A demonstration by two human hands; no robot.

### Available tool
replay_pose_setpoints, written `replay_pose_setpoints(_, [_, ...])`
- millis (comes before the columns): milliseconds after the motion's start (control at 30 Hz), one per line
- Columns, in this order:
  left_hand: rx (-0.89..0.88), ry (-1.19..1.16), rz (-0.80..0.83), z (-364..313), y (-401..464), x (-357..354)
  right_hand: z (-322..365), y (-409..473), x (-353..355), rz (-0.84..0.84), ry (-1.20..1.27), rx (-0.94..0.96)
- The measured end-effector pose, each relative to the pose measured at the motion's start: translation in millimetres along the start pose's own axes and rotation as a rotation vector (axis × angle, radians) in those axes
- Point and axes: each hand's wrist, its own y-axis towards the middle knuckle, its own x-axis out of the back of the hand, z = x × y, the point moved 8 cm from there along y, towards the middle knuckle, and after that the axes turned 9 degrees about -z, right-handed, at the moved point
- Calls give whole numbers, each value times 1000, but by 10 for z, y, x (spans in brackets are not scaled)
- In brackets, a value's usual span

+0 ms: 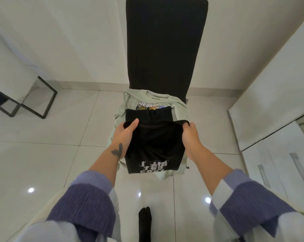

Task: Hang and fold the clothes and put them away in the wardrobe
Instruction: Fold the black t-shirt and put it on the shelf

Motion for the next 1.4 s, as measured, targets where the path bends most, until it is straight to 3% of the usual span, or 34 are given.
replay_pose_setpoints(233, [-289,110,-262,-230,1209,-140,272,1006,-683,-111,-127,244])
replay_pose_setpoints(433, [-228,220,-343,183,2237,-379,43,1998,-1153,-218,-328,325])
replay_pose_setpoints(533, [-246,472,-415,436,2620,-441,-155,2381,-1314,-299,-521,390])
replay_pose_setpoints(667, [-364,817,-575,591,2884,-484,-390,2679,-1430,-362,-819,490])
replay_pose_setpoints(800, [-395,854,-706,667,2921,-467,-410,2722,-1462,-460,-909,584])
replay_pose_setpoints(933, [-425,839,-686,644,2903,-475,-356,2648,-1523,-500,-944,664])
replay_pose_setpoints(1000, [-442,809,-649,638,2909,-472,-238,2547,-1645,-431,-986,863])
replay_pose_setpoints(1067, [-446,844,-592,662,2928,-494,-186,2463,-1897,-190,-1032,1063])
replay_pose_setpoints(1133, [-471,853,-579,664,2913,-507,-216,2436,-2125,36,-1105,1127])
replay_pose_setpoints(1267, [-618,688,-633,583,2758,-487,-283,2495,-2275,110,-1231,1115])
replay_pose_setpoints(1400, [-661,485,-550,501,2672,-504,-257,2418,-2333,174,-1247,1177])
